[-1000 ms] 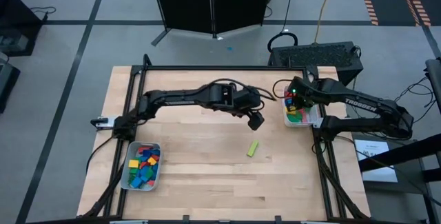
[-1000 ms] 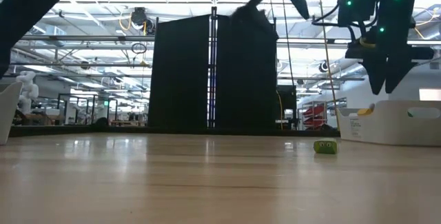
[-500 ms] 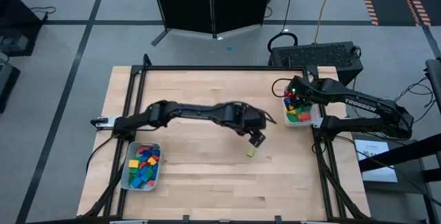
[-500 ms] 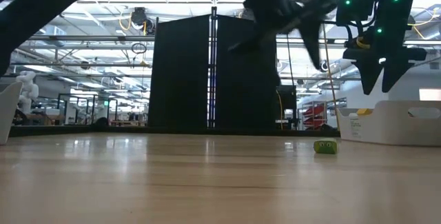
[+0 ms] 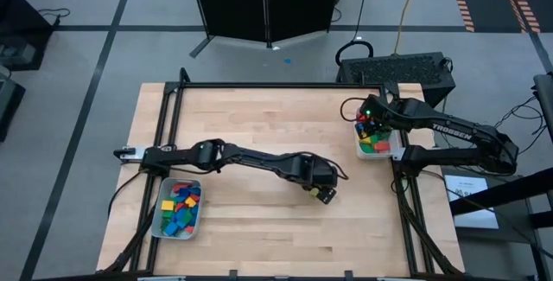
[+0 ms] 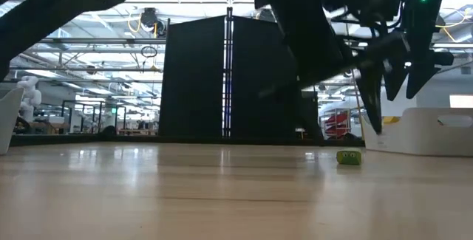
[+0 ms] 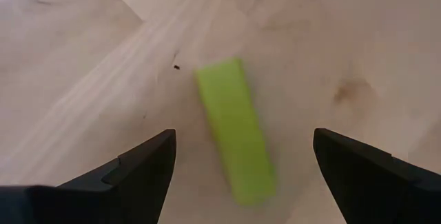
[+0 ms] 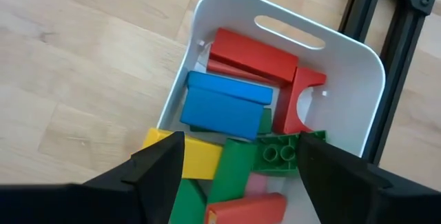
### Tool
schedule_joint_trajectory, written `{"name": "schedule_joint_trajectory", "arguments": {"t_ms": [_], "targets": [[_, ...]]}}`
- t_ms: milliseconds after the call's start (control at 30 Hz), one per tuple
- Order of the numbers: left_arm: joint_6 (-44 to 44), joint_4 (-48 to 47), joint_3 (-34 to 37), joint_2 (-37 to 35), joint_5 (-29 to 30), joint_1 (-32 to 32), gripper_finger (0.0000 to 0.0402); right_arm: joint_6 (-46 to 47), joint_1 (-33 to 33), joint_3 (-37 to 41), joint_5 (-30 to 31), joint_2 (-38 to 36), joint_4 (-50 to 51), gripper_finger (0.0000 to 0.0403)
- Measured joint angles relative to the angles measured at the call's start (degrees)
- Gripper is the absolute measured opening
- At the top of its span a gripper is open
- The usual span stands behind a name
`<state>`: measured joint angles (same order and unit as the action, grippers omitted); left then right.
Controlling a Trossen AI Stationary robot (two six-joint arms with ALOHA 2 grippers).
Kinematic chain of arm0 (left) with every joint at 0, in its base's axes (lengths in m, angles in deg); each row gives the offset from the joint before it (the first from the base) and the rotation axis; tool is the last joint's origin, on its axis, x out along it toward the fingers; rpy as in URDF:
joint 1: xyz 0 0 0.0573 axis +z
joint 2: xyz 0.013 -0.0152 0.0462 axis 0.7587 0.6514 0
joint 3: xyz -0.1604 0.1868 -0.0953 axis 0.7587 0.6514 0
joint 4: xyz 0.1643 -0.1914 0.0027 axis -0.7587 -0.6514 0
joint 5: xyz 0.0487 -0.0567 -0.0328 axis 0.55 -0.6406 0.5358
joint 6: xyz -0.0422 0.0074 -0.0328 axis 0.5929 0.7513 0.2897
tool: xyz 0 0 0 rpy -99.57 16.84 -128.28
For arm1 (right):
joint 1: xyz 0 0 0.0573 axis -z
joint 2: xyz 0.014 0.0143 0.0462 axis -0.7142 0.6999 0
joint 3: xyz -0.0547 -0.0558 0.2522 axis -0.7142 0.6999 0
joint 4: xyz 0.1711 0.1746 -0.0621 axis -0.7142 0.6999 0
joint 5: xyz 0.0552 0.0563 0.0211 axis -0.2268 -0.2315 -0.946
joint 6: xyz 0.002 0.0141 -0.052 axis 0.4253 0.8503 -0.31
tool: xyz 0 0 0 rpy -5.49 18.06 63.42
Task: Sort blocks by size
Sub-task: Put the yellow green block into the white bin
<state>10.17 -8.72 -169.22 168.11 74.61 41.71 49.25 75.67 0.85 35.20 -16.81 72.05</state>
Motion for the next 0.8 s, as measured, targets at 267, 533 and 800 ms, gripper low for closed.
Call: {"name": "schedule_joint_trajectory", "arguments": {"t_ms": [267,533,800], "targets": [[3.1,-0.7,-0.2,2.7,-5.2,0.3,0.0318,-1.3,0.0,0.0,-0.1,0.0,-0.2,0.0265],[4.2,-4.5,-0.3,2.8,-9.1,-1.1,0.015,-3.3,0.0,0.0,-0.1,0.0,-2.2,0.0265],[0.0,-5.1,-0.2,2.5,-12.1,-1.1,0.0081,-5.7,0.0,0.0,-0.1,0.0,-5.1,0.0265]]}}
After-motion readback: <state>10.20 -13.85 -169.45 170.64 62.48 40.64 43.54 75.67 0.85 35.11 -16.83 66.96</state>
